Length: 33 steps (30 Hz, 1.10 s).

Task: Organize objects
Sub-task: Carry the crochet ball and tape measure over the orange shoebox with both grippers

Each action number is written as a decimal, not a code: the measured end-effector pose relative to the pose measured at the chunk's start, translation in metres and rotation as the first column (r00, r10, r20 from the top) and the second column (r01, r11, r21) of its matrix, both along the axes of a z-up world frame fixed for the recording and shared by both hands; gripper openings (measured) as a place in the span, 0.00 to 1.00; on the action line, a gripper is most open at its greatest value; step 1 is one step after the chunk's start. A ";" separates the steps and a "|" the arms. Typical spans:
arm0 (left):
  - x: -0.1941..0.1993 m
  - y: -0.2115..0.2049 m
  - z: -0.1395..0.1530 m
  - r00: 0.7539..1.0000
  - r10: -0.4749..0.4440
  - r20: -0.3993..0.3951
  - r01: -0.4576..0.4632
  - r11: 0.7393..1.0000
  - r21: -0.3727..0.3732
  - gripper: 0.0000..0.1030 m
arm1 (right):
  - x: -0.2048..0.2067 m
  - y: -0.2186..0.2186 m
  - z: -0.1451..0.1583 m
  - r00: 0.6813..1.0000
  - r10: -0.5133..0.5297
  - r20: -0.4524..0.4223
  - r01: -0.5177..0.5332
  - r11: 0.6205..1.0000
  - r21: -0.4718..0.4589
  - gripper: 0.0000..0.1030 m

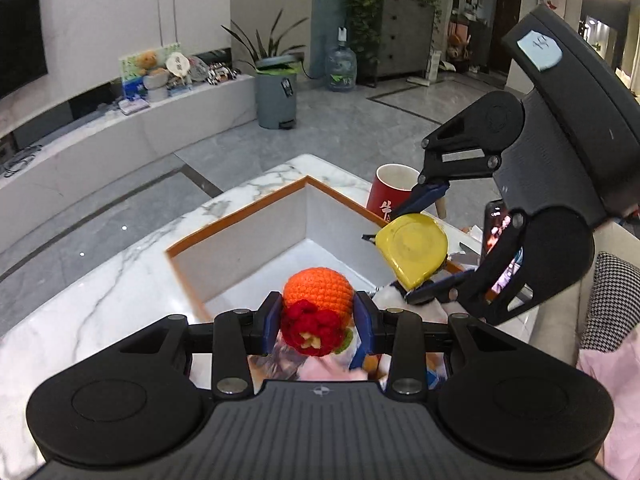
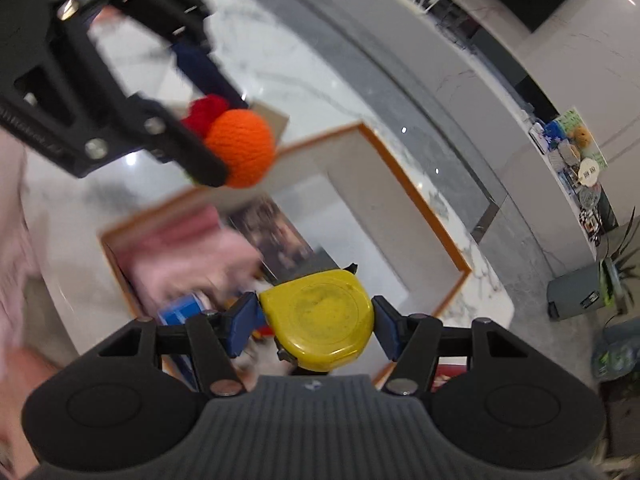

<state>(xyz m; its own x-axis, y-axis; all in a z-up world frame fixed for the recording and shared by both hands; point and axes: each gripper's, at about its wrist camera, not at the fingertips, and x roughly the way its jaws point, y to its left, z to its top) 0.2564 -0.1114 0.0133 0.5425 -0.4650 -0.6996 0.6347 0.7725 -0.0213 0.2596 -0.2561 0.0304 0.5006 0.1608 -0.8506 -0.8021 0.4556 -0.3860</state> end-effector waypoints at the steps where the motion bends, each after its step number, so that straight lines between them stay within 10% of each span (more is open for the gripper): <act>1: 0.005 -0.005 -0.004 1.000 -0.011 -0.001 0.011 1.000 0.005 0.42 | 0.004 -0.002 -0.006 1.000 0.010 0.001 -0.010 1.000 -0.026 0.61; 18: 0.047 -0.040 -0.057 0.997 -0.060 -0.057 0.066 0.994 0.092 0.42 | 0.062 0.007 -0.086 0.983 0.181 -0.030 -0.181 0.938 -0.295 0.61; 33: 0.058 -0.047 -0.075 0.991 -0.086 -0.106 0.097 0.990 0.103 0.42 | 0.083 0.014 -0.116 0.943 0.176 -0.281 -0.276 0.888 -0.368 0.62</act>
<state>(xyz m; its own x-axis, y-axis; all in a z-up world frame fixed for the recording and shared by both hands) 0.3140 -0.1583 -0.0614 0.4247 -0.4286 -0.7974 0.7016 0.7125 -0.0093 0.3423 -0.2421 -0.0857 0.2706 -0.1306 -0.9538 -0.9536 0.0992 -0.2841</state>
